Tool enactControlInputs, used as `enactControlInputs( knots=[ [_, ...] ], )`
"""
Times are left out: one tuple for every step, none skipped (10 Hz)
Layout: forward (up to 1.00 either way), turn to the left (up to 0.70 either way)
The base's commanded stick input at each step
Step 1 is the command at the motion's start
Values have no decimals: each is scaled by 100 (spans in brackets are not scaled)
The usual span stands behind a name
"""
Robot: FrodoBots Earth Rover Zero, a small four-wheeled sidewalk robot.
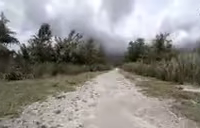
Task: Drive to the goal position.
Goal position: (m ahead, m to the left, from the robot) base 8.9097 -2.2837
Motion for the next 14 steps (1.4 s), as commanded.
enactControlInputs(
  knots=[
    [85, 0],
    [85, 0],
    [85, 0],
    [85, 0],
    [85, 0],
    [85, 0],
    [85, 0],
    [85, 0],
    [85, 0],
    [85, 0],
    [85, 0],
    [85, 0],
    [85, 0],
    [85, 0]
  ],
)
